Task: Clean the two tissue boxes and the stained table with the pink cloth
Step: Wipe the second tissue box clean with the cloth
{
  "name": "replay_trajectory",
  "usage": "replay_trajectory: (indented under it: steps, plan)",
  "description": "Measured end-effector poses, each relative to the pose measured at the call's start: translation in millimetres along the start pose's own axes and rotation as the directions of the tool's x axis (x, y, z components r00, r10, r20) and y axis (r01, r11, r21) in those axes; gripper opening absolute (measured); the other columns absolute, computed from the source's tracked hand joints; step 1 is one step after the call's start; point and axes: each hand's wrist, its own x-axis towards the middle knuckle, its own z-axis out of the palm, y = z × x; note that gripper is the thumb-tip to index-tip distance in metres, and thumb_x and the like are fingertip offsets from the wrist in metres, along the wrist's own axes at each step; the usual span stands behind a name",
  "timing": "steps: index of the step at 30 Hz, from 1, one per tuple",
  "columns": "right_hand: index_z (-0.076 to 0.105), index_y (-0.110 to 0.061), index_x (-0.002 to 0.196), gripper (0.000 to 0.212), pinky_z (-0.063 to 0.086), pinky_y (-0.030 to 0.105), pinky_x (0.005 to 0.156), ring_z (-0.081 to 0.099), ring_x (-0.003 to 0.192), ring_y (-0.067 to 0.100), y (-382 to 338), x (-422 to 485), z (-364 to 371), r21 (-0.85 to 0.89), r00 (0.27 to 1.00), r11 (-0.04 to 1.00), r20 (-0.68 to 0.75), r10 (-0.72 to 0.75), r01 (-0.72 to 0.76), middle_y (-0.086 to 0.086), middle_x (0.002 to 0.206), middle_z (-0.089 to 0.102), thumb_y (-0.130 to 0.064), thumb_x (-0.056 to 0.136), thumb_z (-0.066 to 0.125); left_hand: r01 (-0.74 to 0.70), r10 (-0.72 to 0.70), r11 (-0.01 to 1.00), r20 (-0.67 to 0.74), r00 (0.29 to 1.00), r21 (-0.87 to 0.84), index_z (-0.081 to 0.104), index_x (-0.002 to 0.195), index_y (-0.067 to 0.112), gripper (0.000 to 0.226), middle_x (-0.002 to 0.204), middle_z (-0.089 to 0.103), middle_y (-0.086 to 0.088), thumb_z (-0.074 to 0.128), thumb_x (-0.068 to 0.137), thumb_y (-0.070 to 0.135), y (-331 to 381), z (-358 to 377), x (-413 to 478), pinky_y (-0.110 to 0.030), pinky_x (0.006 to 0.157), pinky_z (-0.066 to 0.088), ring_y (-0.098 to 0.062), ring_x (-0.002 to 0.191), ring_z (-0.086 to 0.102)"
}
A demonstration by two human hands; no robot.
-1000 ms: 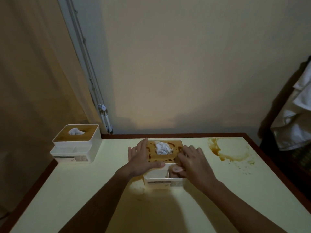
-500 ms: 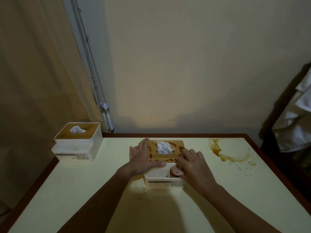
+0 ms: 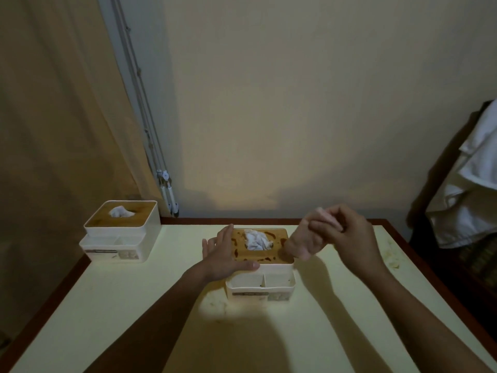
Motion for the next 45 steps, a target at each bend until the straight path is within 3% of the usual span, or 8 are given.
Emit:
replay_trajectory:
  steps: [5, 11, 15, 18, 22, 27, 34, 45]
  plan:
    - [0.070, -0.014, 0.102, 0.012, 0.059, 0.037, 0.070, 0.071, 0.083, 0.024, 4.2, 8.0, -3.3, 0.073, 0.938, 0.978, 0.305, 0.163, -0.194, 0.008, 0.091, 0.074, -0.012, 0.100, 0.058, 0.038, -0.038, 0.999, -0.021, 0.999, 0.004, -0.002, 0.155, 0.028, 0.122, 0.162, 0.009, -0.001, 0.071, 0.067, 0.071, 6.8, -3.1, 1.8, -0.051, 0.119, -0.007, -0.031, 0.148, 0.006]
    - [0.075, -0.019, 0.105, 0.022, 0.049, 0.011, 0.071, 0.068, 0.089, 0.000, 3.2, 15.4, 12.2, 0.027, 0.868, 0.987, 0.480, 0.128, -0.161, -0.008, 0.096, 0.076, -0.011, 0.102, 0.055, -0.114, 0.113, 0.993, -0.175, 0.978, 0.004, 0.013, 0.154, 0.030, 0.119, 0.162, 0.011, 0.008, 0.057, 0.060, 0.088, 11.4, 8.0, 4.1, -0.049, 0.118, -0.014, -0.015, 0.150, 0.001]
    - [0.071, -0.023, 0.113, 0.018, 0.049, 0.019, 0.080, 0.066, 0.096, 0.006, 18.1, 35.1, 42.3, -0.088, 0.888, 0.990, 0.439, 0.135, -0.108, -0.008, 0.103, 0.072, -0.018, 0.097, 0.064, -0.156, 0.155, 0.988, -0.164, 0.974, 0.005, 0.017, 0.152, 0.029, 0.129, 0.161, 0.019, 0.009, 0.057, 0.048, 0.094, 8.4, 14.5, 8.7, -0.047, 0.119, -0.016, -0.008, 0.150, 0.000]
    - [0.053, -0.026, 0.141, 0.049, 0.046, 0.034, 0.102, 0.054, 0.124, 0.024, 45.5, 31.5, 70.9, -0.368, 0.895, 0.930, 0.407, 0.180, -0.020, 0.007, 0.139, 0.050, -0.023, 0.095, 0.066, -0.162, 0.157, 0.987, -0.183, 0.970, -0.013, 0.020, 0.152, 0.028, 0.128, 0.160, 0.022, 0.008, 0.059, 0.048, 0.092, 7.4, 16.3, 8.2, -0.047, 0.119, -0.015, -0.009, 0.149, 0.004]
    - [0.038, -0.034, 0.152, 0.047, 0.035, 0.045, 0.113, 0.027, 0.148, 0.022, 53.3, -0.8, 90.4, -0.556, 0.916, 0.822, 0.381, 0.123, 0.121, -0.002, 0.166, 0.019, -0.036, 0.106, 0.039, -0.145, 0.144, 0.989, -0.184, 0.972, 0.008, 0.019, 0.152, 0.029, 0.126, 0.160, 0.020, 0.008, 0.058, 0.050, 0.092, 8.2, 17.3, 8.5, -0.048, 0.120, -0.013, -0.013, 0.150, 0.006]
    - [0.011, -0.031, 0.162, 0.056, 0.022, 0.047, 0.121, 0.002, 0.157, 0.023, 51.1, -19.3, 88.7, -0.676, 0.875, 0.733, 0.399, 0.273, 0.080, -0.006, 0.170, 0.000, -0.045, 0.108, 0.016, -0.144, 0.144, 0.989, -0.176, 0.974, 0.017, 0.017, 0.152, 0.029, 0.126, 0.161, 0.018, 0.007, 0.056, 0.051, 0.092, 10.0, 17.1, 8.5, -0.049, 0.120, -0.011, -0.014, 0.150, 0.007]
    - [0.012, -0.018, 0.161, 0.057, 0.033, 0.049, 0.115, 0.008, 0.156, 0.027, 48.3, -0.3, 101.7, -0.715, 0.874, 0.696, 0.380, 0.303, 0.070, 0.000, 0.170, -0.002, -0.037, 0.108, 0.026, -0.159, 0.161, 0.987, -0.183, 0.970, 0.028, 0.019, 0.151, 0.028, 0.127, 0.158, 0.021, 0.007, 0.056, 0.050, 0.094, 6.6, 18.3, 11.5, -0.047, 0.121, -0.008, -0.014, 0.148, 0.012]
    - [-0.003, -0.014, 0.162, 0.061, 0.031, 0.058, 0.115, -0.006, 0.156, 0.035, 49.5, 39.6, 105.6, -0.722, 0.734, 0.681, 0.527, 0.428, 0.121, -0.001, 0.169, -0.017, -0.033, 0.110, 0.024, -0.175, 0.170, 0.985, -0.211, 0.963, -0.003, 0.025, 0.149, 0.028, 0.128, 0.153, 0.027, 0.009, 0.053, 0.045, 0.097, 5.2, 20.2, 15.8, -0.047, 0.122, -0.002, -0.013, 0.144, 0.021]
